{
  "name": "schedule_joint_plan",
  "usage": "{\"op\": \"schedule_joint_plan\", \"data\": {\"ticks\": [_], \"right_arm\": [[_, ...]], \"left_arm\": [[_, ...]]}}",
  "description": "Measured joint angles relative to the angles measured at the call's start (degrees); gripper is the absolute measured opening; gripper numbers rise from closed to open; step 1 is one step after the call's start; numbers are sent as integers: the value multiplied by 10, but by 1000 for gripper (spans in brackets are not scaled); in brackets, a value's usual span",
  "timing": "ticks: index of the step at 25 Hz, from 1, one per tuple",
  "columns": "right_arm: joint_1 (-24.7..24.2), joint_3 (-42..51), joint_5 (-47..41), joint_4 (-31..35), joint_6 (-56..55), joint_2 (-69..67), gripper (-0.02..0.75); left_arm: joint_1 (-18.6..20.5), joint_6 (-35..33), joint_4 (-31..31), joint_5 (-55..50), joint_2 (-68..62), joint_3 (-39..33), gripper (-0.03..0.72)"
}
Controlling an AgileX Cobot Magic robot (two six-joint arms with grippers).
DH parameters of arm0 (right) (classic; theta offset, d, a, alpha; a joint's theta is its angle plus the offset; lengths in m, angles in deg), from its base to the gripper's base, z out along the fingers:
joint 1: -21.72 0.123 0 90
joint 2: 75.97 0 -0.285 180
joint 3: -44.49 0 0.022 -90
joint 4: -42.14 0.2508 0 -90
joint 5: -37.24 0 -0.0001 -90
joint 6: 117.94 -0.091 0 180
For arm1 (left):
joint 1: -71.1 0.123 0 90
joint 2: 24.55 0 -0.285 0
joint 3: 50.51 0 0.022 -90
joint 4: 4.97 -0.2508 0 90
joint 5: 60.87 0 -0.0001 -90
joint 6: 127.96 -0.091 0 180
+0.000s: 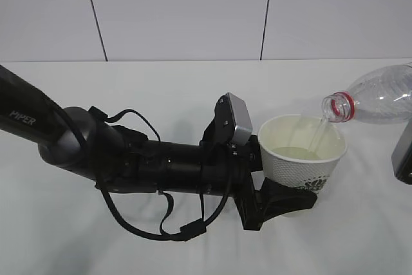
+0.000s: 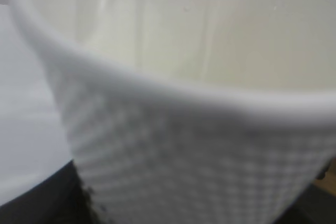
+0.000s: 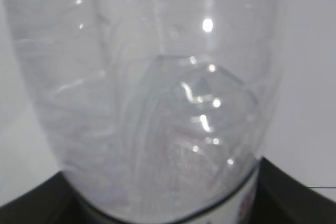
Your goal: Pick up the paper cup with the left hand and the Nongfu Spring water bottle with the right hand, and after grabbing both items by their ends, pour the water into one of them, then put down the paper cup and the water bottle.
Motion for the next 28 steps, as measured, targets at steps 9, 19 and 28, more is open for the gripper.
{"op": "schedule_joint_plan", "data": {"ticks": [9, 19, 28], "right_arm": [[0, 0, 0, 0, 6, 0, 473], [0, 0, 0, 0, 6, 0, 473], [0, 0, 0, 0, 7, 1, 473]], "left_arm": [[0, 0, 0, -1, 0, 0, 537], [0, 0, 0, -1, 0, 0, 537], [0, 0, 0, -2, 0, 0, 537]]}}
